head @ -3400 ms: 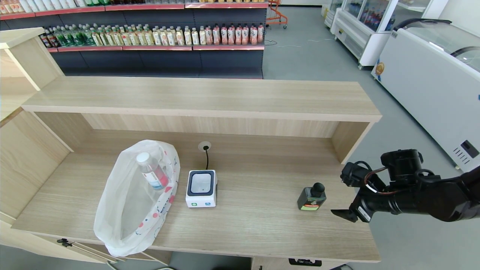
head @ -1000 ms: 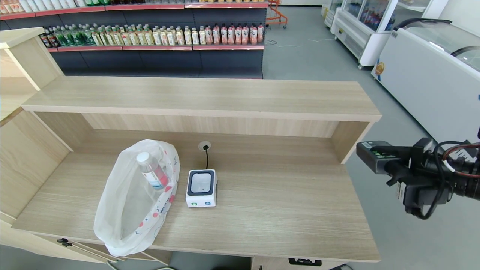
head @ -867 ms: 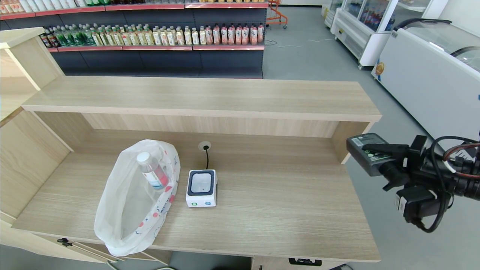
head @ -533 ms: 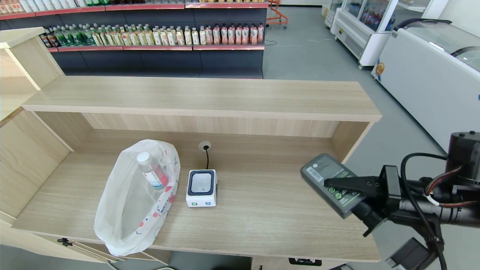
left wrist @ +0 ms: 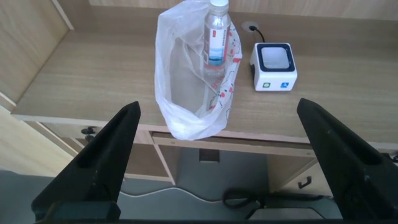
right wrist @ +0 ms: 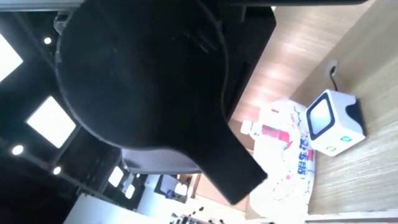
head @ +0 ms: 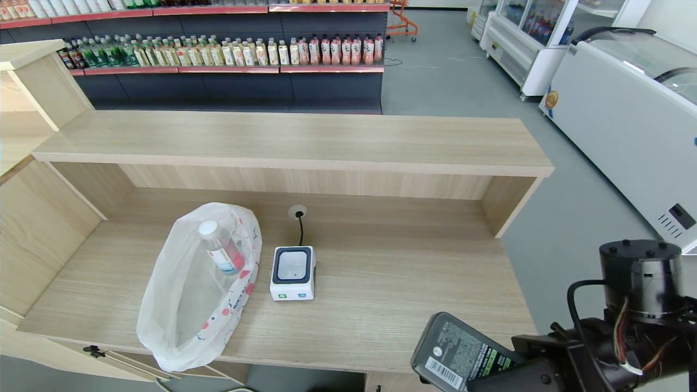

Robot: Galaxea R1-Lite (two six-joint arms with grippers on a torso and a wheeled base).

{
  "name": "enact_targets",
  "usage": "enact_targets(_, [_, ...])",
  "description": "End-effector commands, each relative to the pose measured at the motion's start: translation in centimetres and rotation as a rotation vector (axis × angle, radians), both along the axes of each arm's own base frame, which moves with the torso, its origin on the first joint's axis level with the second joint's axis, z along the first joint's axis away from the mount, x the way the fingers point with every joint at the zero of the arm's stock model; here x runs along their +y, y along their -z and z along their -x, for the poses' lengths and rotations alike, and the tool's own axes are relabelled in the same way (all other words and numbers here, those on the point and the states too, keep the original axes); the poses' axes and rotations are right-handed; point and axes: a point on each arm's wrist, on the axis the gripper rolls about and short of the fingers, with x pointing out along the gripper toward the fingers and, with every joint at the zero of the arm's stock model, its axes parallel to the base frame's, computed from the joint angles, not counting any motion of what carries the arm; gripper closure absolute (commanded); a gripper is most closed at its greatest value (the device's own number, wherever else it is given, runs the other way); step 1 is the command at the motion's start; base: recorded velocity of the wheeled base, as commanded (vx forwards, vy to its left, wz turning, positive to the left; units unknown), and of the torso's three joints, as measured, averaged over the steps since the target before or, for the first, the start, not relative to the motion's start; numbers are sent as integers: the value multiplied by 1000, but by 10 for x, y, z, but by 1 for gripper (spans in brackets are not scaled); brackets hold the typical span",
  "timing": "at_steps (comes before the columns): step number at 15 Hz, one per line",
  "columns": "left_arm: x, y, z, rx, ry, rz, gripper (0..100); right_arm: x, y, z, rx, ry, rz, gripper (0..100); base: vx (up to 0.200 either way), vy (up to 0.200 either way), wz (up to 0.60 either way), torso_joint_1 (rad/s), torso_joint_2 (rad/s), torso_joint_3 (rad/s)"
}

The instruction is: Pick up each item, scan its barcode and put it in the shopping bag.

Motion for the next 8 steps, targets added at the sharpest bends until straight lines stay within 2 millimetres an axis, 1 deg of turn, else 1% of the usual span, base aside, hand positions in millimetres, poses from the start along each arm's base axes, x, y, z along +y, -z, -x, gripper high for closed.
enact_targets(1, [0, 0, 0, 0, 0, 0, 0, 2, 2, -1, -8, -11, 2, 100, 0, 0, 0, 0, 0, 0])
enact_targets(8, [0, 0, 0, 0, 0, 0, 0, 0, -5, 0, -73, -11, -14, 100, 0, 0, 0, 0, 0, 0])
